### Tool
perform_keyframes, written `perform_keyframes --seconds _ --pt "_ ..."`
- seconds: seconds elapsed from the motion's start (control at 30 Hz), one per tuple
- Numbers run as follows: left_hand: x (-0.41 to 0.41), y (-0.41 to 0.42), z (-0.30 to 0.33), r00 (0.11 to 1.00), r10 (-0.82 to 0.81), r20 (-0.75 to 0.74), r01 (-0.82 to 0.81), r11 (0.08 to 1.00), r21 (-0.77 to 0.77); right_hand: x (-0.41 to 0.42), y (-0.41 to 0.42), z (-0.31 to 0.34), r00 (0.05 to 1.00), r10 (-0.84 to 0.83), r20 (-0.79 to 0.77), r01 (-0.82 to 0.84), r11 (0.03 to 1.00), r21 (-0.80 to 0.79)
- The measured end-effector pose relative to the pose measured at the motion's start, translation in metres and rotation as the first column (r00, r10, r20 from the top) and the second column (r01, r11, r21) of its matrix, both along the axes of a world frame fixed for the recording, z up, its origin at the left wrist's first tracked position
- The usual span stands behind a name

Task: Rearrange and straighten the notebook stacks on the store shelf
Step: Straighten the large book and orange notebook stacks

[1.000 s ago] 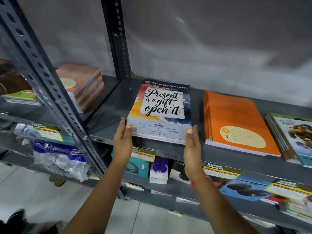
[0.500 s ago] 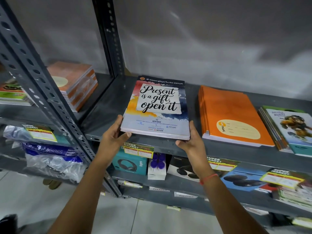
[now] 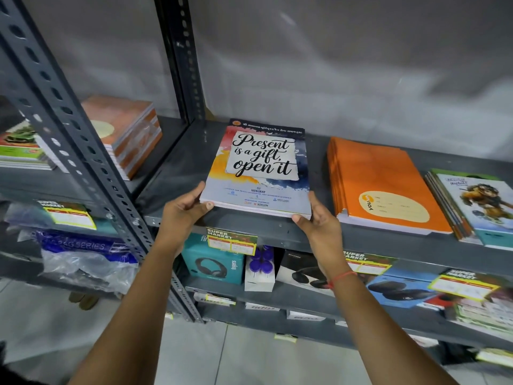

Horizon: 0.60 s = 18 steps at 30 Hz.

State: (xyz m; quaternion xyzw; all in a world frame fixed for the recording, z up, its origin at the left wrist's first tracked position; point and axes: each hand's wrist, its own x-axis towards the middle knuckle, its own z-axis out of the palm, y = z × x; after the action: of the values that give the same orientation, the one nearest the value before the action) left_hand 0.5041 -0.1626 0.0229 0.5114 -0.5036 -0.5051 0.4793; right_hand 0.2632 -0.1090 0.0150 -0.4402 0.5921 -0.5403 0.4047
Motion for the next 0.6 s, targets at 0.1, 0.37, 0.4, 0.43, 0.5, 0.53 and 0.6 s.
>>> perform_keyframes --seconds 0.1,0.37,0.4,0.43,0.5,0.53,0.6 --pt "0.002 -0.001 0.000 0.999 -0.040 0.005 0.040 0.999 0.012 -0.009 0.002 0.001 0.999 0.036 0.019 -0.036 0.999 0.017" --pt "-0.005 -0.003 -0.002 0.998 0.018 -0.066 -0.016 0.999 0.029 -0.002 0.001 0.002 1.000 -0.003 0.002 0.003 1.000 -0.003" --pt "-0.006 -0.002 -0.002 0.997 0.030 -0.072 -0.028 0.999 0.033 -0.001 0.001 0.002 1.000 -0.020 0.005 0.020 1.000 -0.008" --pt "-0.007 -0.003 -0.002 0.996 0.040 -0.075 -0.037 0.999 0.034 -0.001 0.000 0.002 0.999 -0.032 0.005 0.032 0.999 -0.008" --pt "-0.007 -0.003 -0.001 0.997 0.036 -0.065 -0.034 0.999 0.033 -0.004 -0.001 0.002 1.000 -0.018 -0.010 0.018 1.000 0.004" --pt "-0.007 -0.002 0.000 0.998 0.020 -0.058 -0.018 0.999 0.031 -0.006 -0.002 0.003 1.000 0.003 -0.022 -0.003 1.000 0.013" --pt "-0.006 -0.003 0.001 0.998 -0.018 -0.056 0.019 0.999 0.030 -0.010 -0.004 0.004 0.998 0.051 -0.039 -0.050 0.998 0.031"
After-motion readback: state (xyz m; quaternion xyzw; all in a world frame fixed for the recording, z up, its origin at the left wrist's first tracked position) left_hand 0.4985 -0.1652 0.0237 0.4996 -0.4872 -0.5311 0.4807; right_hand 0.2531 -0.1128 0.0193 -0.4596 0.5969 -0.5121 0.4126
